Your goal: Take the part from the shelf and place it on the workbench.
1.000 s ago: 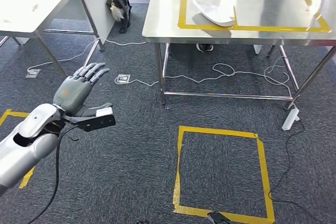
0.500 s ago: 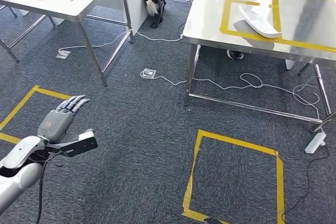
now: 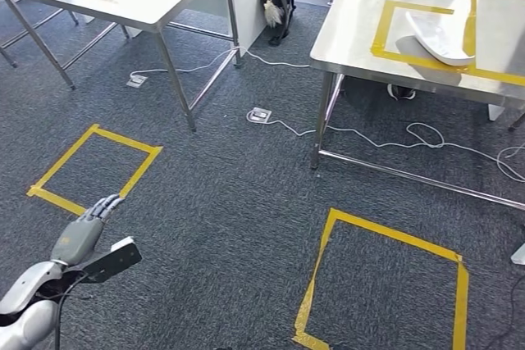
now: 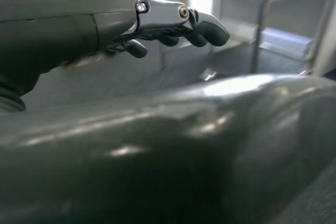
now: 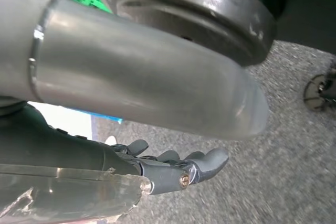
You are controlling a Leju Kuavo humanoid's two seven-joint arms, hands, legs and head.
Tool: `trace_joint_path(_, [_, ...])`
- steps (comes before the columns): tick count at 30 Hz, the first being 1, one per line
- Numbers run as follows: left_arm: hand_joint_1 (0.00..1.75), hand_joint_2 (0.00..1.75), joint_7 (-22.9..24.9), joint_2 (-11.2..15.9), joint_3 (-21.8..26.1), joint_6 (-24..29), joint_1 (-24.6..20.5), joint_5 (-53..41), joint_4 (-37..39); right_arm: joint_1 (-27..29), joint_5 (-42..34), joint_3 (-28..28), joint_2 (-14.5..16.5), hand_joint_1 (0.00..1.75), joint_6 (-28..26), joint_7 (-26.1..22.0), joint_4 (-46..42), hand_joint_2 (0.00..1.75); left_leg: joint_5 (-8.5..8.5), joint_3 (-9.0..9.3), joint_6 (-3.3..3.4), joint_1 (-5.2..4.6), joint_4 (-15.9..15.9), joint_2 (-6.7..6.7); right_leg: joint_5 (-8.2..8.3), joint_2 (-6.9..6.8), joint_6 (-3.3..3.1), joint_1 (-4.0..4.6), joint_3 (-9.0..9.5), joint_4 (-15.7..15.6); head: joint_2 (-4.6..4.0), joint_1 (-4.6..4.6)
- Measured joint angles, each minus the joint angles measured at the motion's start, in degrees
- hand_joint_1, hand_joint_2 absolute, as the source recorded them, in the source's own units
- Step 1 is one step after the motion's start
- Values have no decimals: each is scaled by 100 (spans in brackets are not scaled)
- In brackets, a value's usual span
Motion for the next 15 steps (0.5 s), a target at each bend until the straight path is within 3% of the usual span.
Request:
trace_joint_path(1, [0, 0, 23, -49, 25, 45, 150, 120, 50, 40, -46, 1, -2, 0, -38, 1, -24, 0, -12, -34, -6, 9, 113, 6, -1, -58, -1, 1, -5, 0, 0, -1])
trace_joint_path(2, [0, 0, 47, -89, 45, 85, 275, 237, 101, 73, -88, 1, -4, 0, -76, 3, -48, 0, 77, 58, -5, 14, -17, 15, 0, -117, 1, 2, -8, 0, 0, 0])
trace_joint_path(4, [0, 0, 139, -159, 106, 196, 461, 514, 216, 113, -186, 4, -10, 0, -168, 8, -109, 0, 352, 561, 22, 6, -795, 183, 1, -232, 20, 12, 1, 0, 0, 0])
trace_joint_path(6, [0, 0, 253, -225, 191, 358, 593, 859, 361, 147, -294, 15, -28, 0, -287, 7, -184, 0, 454, 985, 86, -21, -1445, 380, -19, -323, 81, 39, 17, -6, 0, 8])
trace_joint_path(7, [0, 0, 288, -258, 234, 445, 669, 1053, 440, 168, -347, 31, -41, 0, -355, -3, -224, 0, 438, 1068, 124, -33, -1566, 416, -35, -366, 115, 48, 38, -19, 0, 13])
trace_joint_path(9, [0, 0, 313, -316, 299, 578, 858, 1493, 613, 217, -466, 84, -73, 0, -505, -22, -309, 0, 437, 1090, 208, -36, -1610, 305, -71, -448, 188, 42, 88, -55, 0, 22])
trace_joint_path(10, [0, 0, 318, -339, 315, 627, 955, 1716, 701, 242, -533, 121, -96, 0, -580, -27, -358, 0, 464, 1101, 249, -26, -1631, 255, -124, -418, 225, 37, 107, -22, 0, 27])
trace_joint_path(12, [0, 0, 325, -396, 315, 694, 1082, 2062, 871, 292, -661, 216, -146, 0, -699, -34, -443, 0, 537, 1096, 335, -2, -1667, 148, -422, -219, 274, 32, -19, 360, 0, 47])
trace_joint_path(13, [0, 0, 329, -431, 308, 722, 1116, 2186, 953, 316, -718, 270, -171, 0, -744, -40, -472, 0, 558, 1070, 363, -5, -1669, 95, -650, -96, 278, 32, -169, 718, 0, 61])
trace_joint_path(15, [0, 0, 348, -507, 280, 769, 1176, 2419, 1134, 372, -830, 380, -217, 0, -825, -48, -518, 0, 590, 1008, 397, -20, -1666, -25, -1024, -4, 262, 37, -475, 1428, 0, 73])
